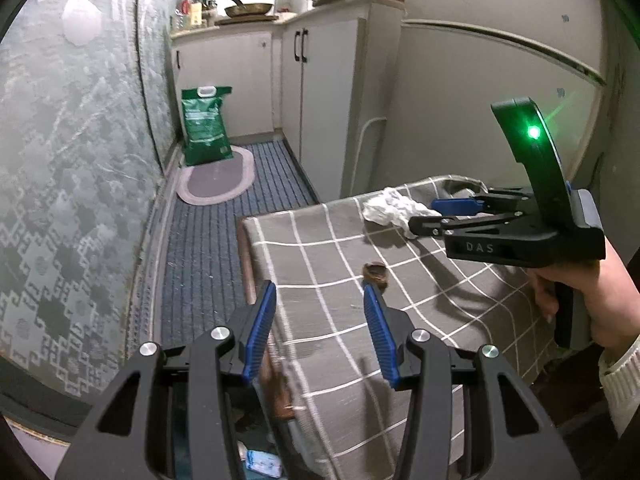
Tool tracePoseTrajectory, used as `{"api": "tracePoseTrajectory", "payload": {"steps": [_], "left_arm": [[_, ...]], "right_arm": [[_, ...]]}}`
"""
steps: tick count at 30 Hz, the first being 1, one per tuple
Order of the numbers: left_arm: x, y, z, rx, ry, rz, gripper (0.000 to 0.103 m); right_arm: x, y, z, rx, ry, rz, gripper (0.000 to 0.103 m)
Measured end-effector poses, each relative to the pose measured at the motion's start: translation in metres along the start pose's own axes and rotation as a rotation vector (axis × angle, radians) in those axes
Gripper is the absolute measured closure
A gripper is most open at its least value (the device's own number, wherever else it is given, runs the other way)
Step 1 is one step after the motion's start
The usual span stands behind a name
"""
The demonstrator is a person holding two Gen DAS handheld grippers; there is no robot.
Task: Collect trash
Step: 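Move both tools back over the cloth toward the crumpled tissue and shell, then grasp the second brown nut shell with the left tool while the right tool grasps the crumpled white tissue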
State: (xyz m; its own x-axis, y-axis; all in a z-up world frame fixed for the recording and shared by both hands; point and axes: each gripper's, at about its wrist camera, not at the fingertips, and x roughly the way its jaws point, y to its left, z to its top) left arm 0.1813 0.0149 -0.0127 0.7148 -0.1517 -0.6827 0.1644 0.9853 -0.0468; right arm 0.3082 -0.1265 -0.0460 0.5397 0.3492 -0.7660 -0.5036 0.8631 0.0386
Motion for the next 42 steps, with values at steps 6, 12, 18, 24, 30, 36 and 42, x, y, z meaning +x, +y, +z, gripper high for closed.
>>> {"api": "tracePoseTrajectory", "payload": {"steps": [6,12,18,24,30,36,42], "left_arm": [[0.019,-0.012,0.002,0.006,0.042,-0.039,0.054],[0.033,-0.027,0.001,0.015,0.075,-0.053,0.057],[0.047,-0.034,0.002,0.007,0.093,-0.047,0.057],[0.059,-0.038,0.006,-0.010,0.096,-0.033,0.058],[0.065,-0.040,0.010,-0.021,0.085,-0.018,0.063],[0.068,-0.037,0.011,-0.026,0.076,-0.008,0.081],[0.061,-0.029,0.009,-0.050,0.073,-0.037,0.081]], "right_arm": [[0.000,-0.004,-0.002,0.005,0.017,0.062,0.083],[-0.011,-0.006,-0.006,-0.017,0.006,0.066,0.092],[-0.028,-0.020,-0.009,-0.012,-0.009,0.056,0.092],[-0.045,-0.034,-0.015,-0.010,-0.026,0.041,0.092],[-0.059,-0.035,-0.012,-0.017,-0.045,0.041,0.092],[-0.065,-0.030,-0.010,-0.027,-0.055,0.044,0.092],[-0.066,-0.018,-0.005,-0.043,-0.053,0.046,0.092]]}}
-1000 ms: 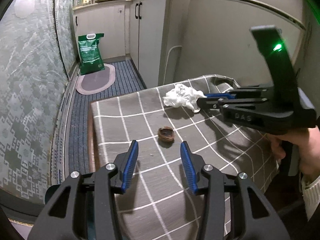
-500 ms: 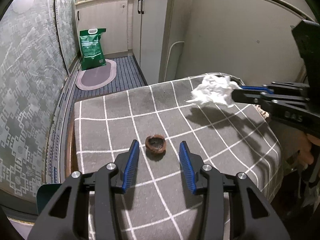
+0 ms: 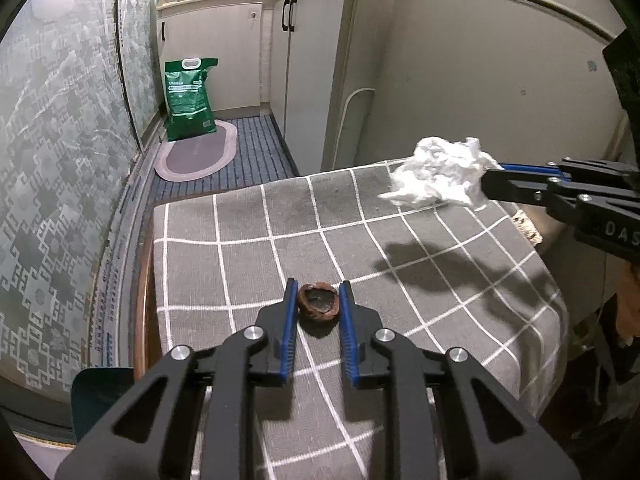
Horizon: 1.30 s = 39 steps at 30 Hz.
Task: Collect trash
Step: 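Grasp the second brown nut shell with the left tool while the right tool grasps the crumpled white tissue, then carry shell and tissue to the teal bin and open both tools inside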
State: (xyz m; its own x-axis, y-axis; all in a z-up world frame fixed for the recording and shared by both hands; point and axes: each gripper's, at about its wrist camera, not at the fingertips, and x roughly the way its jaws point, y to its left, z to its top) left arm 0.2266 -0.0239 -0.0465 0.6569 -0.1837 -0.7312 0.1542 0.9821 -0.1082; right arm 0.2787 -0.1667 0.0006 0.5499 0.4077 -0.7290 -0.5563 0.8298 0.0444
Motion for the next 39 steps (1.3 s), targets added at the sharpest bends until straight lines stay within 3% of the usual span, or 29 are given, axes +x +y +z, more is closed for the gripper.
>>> {"api": "tracePoseTrajectory", "payload": {"steps": [16,29,39], "left_arm": [[-0.057,0.049,-0.011,-0.069,-0.074,0.035,0.081],[-0.070,0.118,-0.051,-0.119,-0.004,0.144,0.081],[-0.070,0.145,-0.082,-0.118,0.063,0.171,0.081]], "right_arm": [[0.004,0.065,0.025,-0.087,-0.018,0.036,0.092],[0.021,0.122,0.044,-0.152,-0.021,0.102,0.092],[0.033,0.161,0.050,-0.203,-0.006,0.128,0.092]]}}
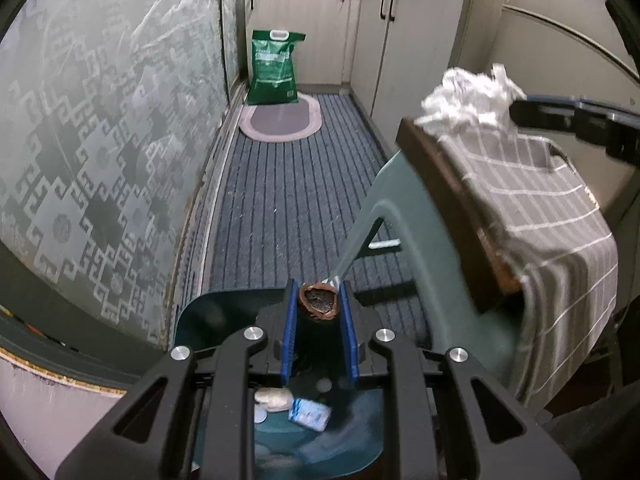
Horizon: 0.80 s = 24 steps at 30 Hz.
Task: Collect trash
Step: 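Carry shell and tissue to the teal bin and open both tools inside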
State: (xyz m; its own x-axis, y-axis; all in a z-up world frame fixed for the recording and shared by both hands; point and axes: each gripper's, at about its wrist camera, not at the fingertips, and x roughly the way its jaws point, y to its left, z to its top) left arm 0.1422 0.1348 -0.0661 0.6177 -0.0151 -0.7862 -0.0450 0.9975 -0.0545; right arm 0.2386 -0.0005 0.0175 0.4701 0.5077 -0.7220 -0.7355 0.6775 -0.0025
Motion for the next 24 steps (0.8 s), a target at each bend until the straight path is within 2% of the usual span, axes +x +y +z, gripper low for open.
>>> {"api": "tracePoseTrajectory", "payload": {"steps": [8,11,24], "left_arm": [[0.008,0.017,-0.021,0.020,0.074,0.012,0.080],[0.007,0.023,-0.026,0.024,0.089,0.015,0.074],[-0.020,0.055,-0.032,-0.013,0.047,0.039,0.073]], "right_arm": [[0.018,0.028,0.007,-0.047,0.027,0.022,0.092],[0.025,0.039,0.009,-0.063,0.039,0.028,0.092],[0.060,0.080,0.006,-0.113,0.126,0.065,0.092]]}}
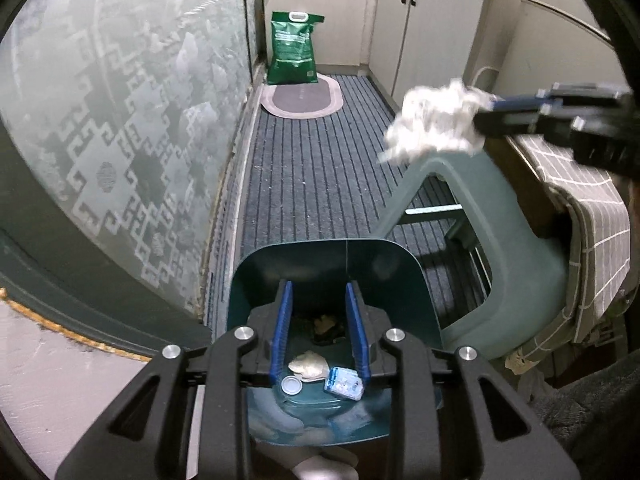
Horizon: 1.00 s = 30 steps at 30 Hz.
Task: Collect trash
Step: 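Carry shell and tissue to the teal bin and open both tools inside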
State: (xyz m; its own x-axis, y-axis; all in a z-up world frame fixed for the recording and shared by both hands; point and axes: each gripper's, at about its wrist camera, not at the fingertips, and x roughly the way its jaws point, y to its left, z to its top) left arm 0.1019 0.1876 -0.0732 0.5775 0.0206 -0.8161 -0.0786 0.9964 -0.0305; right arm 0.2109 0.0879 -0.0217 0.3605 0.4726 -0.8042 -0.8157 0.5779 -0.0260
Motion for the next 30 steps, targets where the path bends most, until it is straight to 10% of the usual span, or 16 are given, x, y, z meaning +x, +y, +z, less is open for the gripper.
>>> {"api": "tracePoseTrajectory", "payload": {"steps": [26,30], "left_arm": [[-0.078,0.022,0.007,-0.058,-0.167,0.019,0.077],[-0.087,0.023,0.009,-0.071,-0.189,0.018,0.077]], "right_arm": [[0.072,0.068,-0.028,-0.084,0.242,0.091,0.091],[0.077,0.071,-0.033,-0.096,0.262,0.082,0.069]]}}
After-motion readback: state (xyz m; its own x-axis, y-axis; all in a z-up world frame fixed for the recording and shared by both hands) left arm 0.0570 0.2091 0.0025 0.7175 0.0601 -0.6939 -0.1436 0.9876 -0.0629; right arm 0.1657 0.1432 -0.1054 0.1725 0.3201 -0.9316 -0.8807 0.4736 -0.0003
